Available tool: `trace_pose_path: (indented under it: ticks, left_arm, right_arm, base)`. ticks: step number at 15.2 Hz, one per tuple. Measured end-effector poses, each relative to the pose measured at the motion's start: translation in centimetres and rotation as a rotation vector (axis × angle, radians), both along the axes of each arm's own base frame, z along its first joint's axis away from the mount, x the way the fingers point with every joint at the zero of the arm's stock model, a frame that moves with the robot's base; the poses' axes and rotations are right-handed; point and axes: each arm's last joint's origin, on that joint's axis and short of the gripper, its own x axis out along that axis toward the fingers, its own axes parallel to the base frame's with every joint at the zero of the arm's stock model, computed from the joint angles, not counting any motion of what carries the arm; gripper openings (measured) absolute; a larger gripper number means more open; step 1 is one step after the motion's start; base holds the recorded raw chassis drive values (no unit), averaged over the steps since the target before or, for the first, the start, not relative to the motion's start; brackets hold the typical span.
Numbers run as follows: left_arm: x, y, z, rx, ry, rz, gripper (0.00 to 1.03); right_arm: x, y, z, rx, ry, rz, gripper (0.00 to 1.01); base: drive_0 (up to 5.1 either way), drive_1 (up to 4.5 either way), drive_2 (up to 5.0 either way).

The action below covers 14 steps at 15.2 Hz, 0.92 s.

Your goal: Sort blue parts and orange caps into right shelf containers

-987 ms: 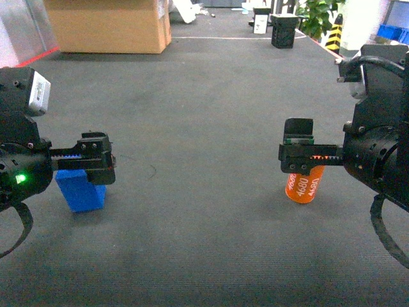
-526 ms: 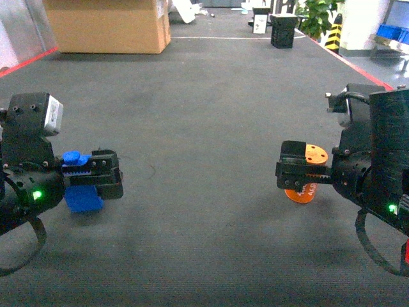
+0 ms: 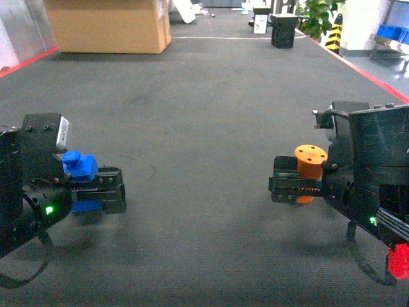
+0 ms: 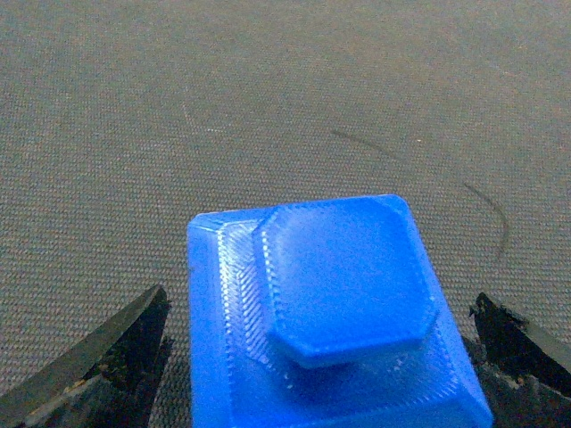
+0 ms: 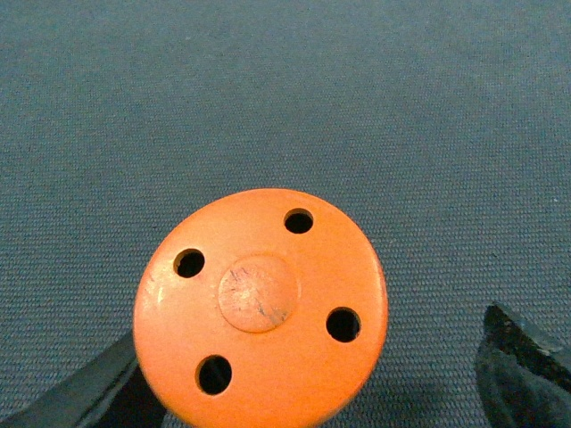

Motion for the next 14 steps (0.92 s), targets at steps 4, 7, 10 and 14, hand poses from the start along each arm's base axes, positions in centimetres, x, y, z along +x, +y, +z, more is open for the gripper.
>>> trace_pose_path:
  ticks: [4, 7, 10, 14]
  left_arm:
    - [0.0, 0.0, -0.4, 0.002, 0.061, 0.000, 0.74]
    - [0.0, 0.0, -0.3, 0.007, 0.059, 0.010, 0.46]
    - [-0.1, 0.1, 0.8, 0.008, 0.008, 0.019, 0.44]
    - [-2.9, 0.9, 5.8, 0.008, -0.179, 0.018, 0.43]
  right_arm:
    - [0.0, 0.2, 0.0, -0.022, -0.003, 0.010, 0.61]
    - [0.0, 0.2, 0.1, -0.022, -0.003, 0.016, 0.43]
    - [-0.5, 0.1, 0.9, -0.006, -0.021, 0.031, 0.43]
    - [-3.7, -1.1, 5.2, 0.010, -0.150, 0.037, 0.43]
  base:
    - [0.0, 0.00, 0.0]
    - [0.0, 0.00, 0.0]
    - [0.0, 0.00, 0.0]
    - [0.0, 0.00, 0.0]
